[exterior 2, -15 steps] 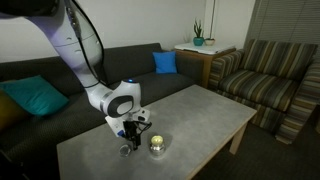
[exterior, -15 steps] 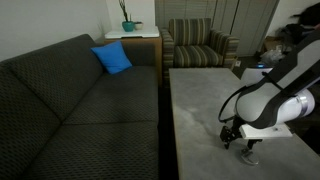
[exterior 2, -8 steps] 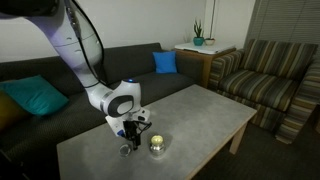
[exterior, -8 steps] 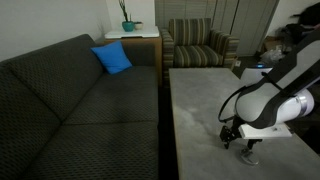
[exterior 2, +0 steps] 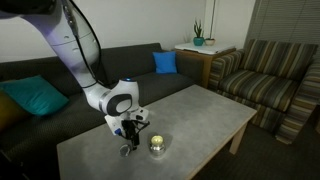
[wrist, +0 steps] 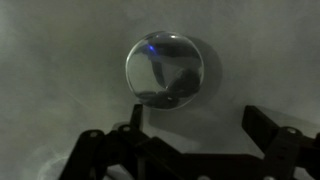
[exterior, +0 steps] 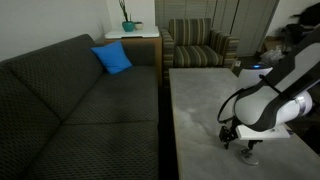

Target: Use the silver lid to cover the silver tin

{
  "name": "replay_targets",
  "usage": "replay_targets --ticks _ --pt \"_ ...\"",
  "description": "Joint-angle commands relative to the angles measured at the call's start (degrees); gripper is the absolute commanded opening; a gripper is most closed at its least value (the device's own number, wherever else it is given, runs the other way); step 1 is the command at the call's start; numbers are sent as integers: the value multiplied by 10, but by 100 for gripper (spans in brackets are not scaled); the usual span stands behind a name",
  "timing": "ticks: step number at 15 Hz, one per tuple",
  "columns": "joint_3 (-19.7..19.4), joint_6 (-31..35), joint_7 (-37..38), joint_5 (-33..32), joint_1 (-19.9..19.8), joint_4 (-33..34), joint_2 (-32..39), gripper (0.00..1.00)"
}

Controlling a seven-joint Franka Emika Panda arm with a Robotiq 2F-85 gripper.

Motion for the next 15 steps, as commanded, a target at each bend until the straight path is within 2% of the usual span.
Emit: replay_targets --ticks 1,11,15 --pt "-15 -3 14 0 1 -3 13 100" --pt "-9 17 -1 8 -33 -2 28 100" --pt "14 27 -20 25 -64 -7 33 100"
